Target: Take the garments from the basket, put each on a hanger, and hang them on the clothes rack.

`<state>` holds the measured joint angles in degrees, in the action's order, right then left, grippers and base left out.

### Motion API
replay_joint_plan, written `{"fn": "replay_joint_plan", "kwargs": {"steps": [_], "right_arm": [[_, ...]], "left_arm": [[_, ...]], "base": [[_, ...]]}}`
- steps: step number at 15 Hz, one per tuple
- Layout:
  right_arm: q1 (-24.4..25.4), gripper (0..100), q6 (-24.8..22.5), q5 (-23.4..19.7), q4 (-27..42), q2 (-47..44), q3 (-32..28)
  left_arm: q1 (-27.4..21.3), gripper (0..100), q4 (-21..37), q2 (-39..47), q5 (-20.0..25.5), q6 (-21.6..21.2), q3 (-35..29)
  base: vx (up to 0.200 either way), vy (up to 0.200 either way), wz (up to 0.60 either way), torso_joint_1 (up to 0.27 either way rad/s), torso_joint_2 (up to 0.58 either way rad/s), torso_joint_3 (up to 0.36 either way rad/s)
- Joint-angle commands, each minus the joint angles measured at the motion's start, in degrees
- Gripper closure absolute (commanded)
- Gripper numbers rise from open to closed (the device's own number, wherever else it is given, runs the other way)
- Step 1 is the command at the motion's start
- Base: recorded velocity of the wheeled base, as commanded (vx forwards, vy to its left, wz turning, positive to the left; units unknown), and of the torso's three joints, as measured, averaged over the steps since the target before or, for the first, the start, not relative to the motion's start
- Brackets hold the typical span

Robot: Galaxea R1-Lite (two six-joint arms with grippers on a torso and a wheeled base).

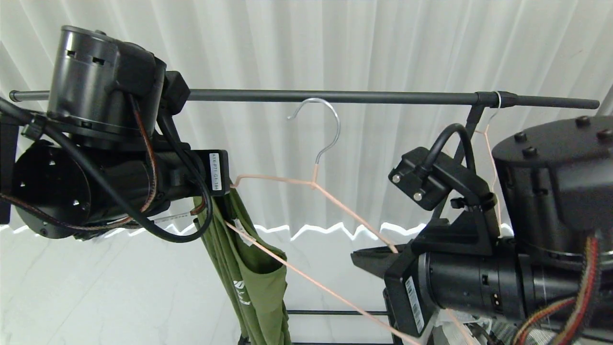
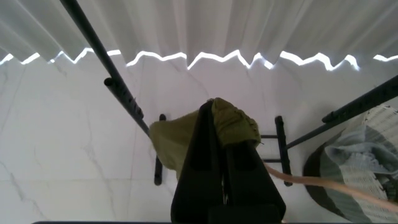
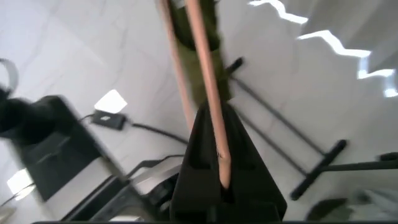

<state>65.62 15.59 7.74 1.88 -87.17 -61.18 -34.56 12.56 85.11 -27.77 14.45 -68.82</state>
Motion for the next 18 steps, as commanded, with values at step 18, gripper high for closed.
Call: {"fn": "replay_joint_plan", "kwargs": {"steps": [18], "right_arm": [[1.61,100,6.12,15.02,-5.57,-2.12,1.68]], "left_arm": [[1.60,100,0.45,-0.39,-3.08,-0.91,0.00]], "base": [[0.000,0.000,0.00,0.000,0.00,0.000]]}}
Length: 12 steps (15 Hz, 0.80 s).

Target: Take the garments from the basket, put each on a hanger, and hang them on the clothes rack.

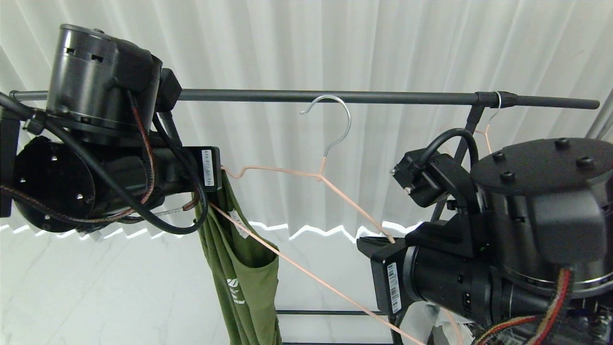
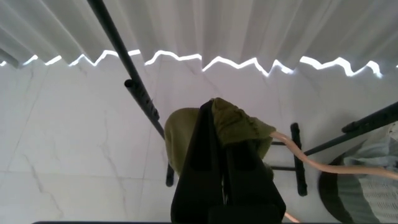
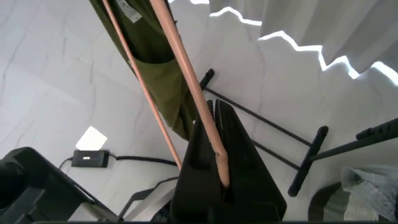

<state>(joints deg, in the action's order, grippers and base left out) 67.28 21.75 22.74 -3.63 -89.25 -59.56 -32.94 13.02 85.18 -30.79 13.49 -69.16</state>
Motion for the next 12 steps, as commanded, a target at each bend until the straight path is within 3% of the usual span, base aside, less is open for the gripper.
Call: {"fn": "replay_joint_plan", "kwargs": {"steps": [1,3,8,12], "right_arm": [[-0.48,100,0.49,0.12,-0.06,-0.23,0.15],[-1.10,100,0.75,1.70,-0.23,-0.75,-0.20],[0.31,100,0.14,1.26,-4.80,-2.69,-0.47],[1.71,100,-0.39,1.35,-5.24,-4.09,-0.55]], "left_arm": [[-0.02,100,-0.01,-0.89,-0.14,0.04,0.08],[-1.43,100,0.08,-3.00,-0.14,-0.05,0.16],[-11.01,100,-0.01,-4.67,0.12,0.30,-0.01],[-13.20,100,-0.10,-4.14,0.21,0.39,-0.98]], "base": [[0.000,0.000,0.00,0.000,0.00,0.000],[0.000,0.000,0.00,0.000,0.00,0.000],[0.000,0.000,0.00,0.000,0.00,0.000],[0.000,0.000,0.00,0.000,0.00,0.000]]}}
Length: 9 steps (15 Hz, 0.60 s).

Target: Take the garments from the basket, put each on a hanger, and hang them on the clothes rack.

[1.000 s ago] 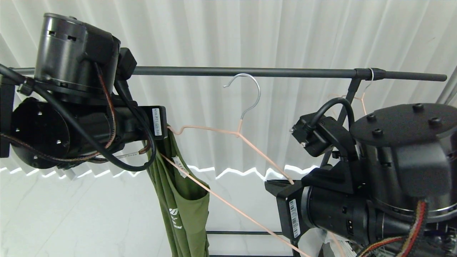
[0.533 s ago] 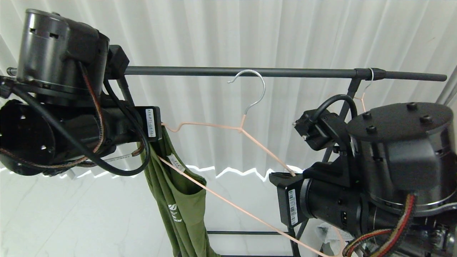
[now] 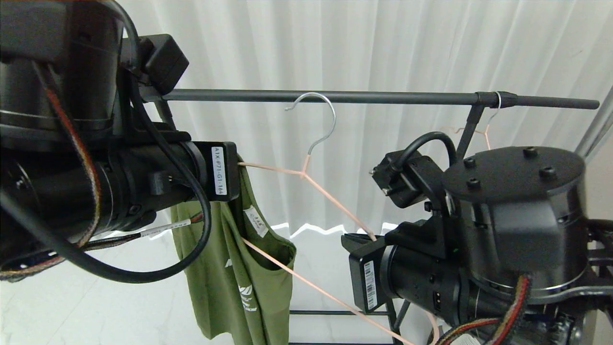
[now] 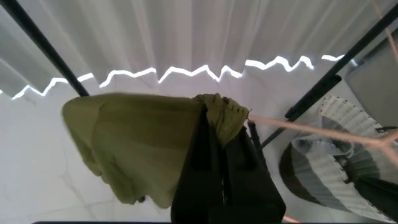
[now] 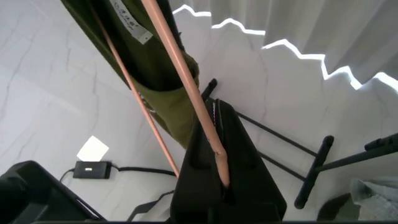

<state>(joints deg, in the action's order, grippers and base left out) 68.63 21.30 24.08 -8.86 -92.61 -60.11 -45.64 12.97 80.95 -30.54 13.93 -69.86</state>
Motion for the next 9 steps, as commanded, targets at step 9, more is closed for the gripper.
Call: {"fn": "replay_joint_plan", "kwargs": {"steps": [9], "right_arm": [[0.71,100,-4.25,-1.75,-4.06,-6.35,-3.26]], "left_arm": [[-7.09,100,0.04,-0.61,-0.05,-0.05,-0.80]], "base": [[0.000,0.000,0.00,0.000,0.00,0.000]]}}
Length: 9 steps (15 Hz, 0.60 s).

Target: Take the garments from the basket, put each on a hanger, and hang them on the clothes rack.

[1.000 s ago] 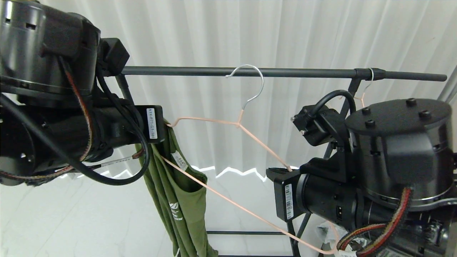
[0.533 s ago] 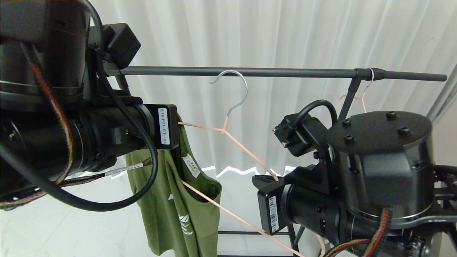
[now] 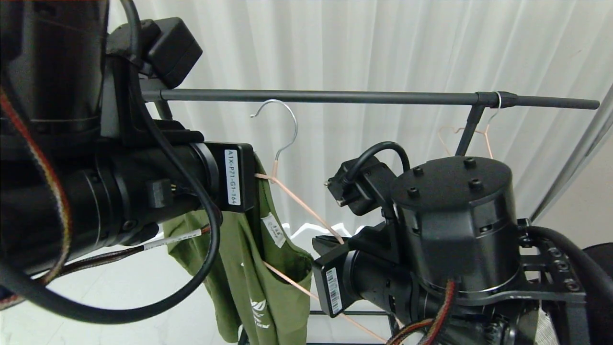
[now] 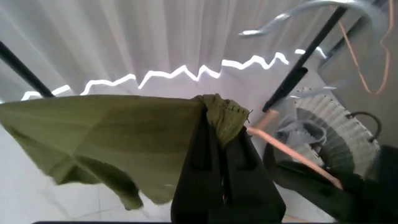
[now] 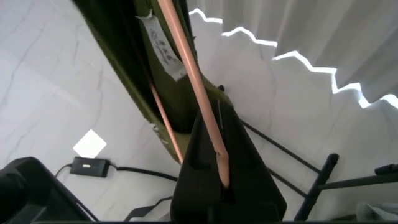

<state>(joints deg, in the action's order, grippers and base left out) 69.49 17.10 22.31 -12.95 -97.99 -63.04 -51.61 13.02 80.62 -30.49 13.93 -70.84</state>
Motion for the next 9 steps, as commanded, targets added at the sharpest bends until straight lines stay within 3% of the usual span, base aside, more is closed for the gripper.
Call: {"fn": "replay_joint_plan", "kwargs": {"steps": [1,5,9], "right_arm": [[-0.32,100,-0.14,0.37,0.03,-0.89,-0.24],[-1.11,100,-1.28,1.77,-1.73,-0.27,0.11],[-2.87,100,-6.91,2.65,-6.57,-0.36,0.20]], "left_arm": [[-1.12,100,0.08,-0.81,-0.10,-0.22,0.97],[-1.12,100,0.08,-4.68,-0.10,-2.86,6.50],[-1.03,100,-0.36,-4.42,-0.19,-4.27,6.59]], "base": [[0.000,0.000,0.00,0.000,0.00,0.000],[0.000,0.000,0.00,0.000,0.00,0.000],[0.000,0.000,0.00,0.000,0.00,0.000]]}}
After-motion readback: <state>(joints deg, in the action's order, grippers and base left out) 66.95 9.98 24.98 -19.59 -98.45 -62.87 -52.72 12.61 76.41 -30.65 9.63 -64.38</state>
